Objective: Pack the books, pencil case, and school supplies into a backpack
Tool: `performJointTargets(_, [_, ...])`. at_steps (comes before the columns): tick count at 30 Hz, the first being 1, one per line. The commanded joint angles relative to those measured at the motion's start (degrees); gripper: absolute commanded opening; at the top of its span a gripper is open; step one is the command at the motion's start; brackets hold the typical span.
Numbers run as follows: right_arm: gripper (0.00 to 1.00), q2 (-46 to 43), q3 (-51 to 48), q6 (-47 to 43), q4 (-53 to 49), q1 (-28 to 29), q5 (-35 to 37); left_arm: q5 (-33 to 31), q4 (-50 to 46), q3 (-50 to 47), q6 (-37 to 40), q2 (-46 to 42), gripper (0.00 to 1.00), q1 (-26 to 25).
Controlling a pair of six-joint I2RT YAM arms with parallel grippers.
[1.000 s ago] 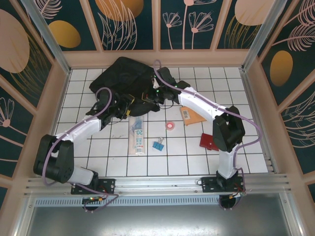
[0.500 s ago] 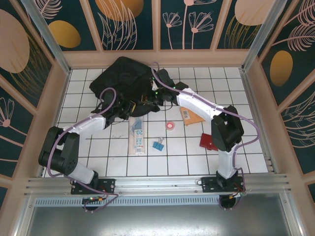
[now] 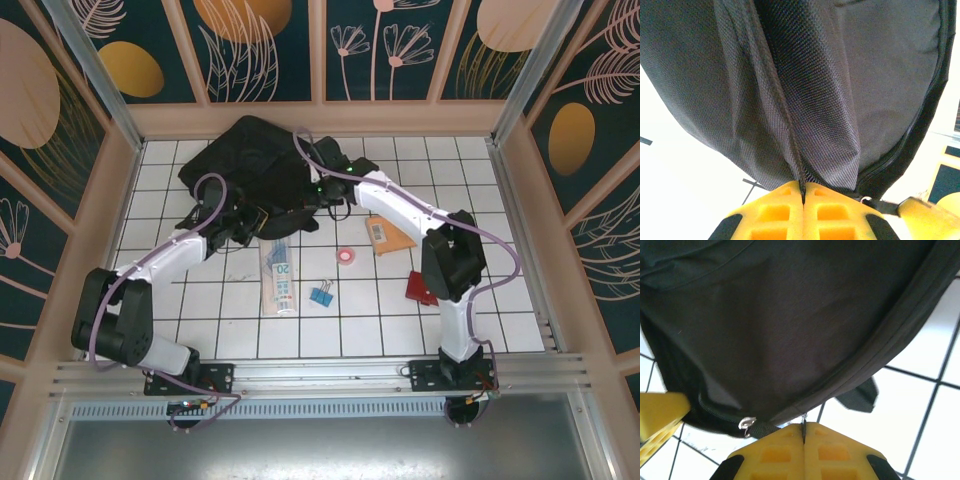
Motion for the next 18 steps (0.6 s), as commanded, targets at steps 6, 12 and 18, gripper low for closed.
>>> performJointTargets(6, [0.00, 3.72, 6.15, -1.39, -1.10, -5.60, 6.12, -0.64, -5.59, -1.13, 5.63, -5.58, 0.00, 0.46])
performJointTargets(12, [0.00, 7.34, 11.48, -0.20, -0.56, -8.67, 6.79, -1.21, -6.84, -3.03, 7.04, -8.03, 0.00, 0.51])
performJointTargets(18, [0.00, 9.64, 17.96, 1.30, -1.35, -9.37, 4.31, -1.31, -9.40, 0.08, 13.49, -7.46, 0.43, 0.46])
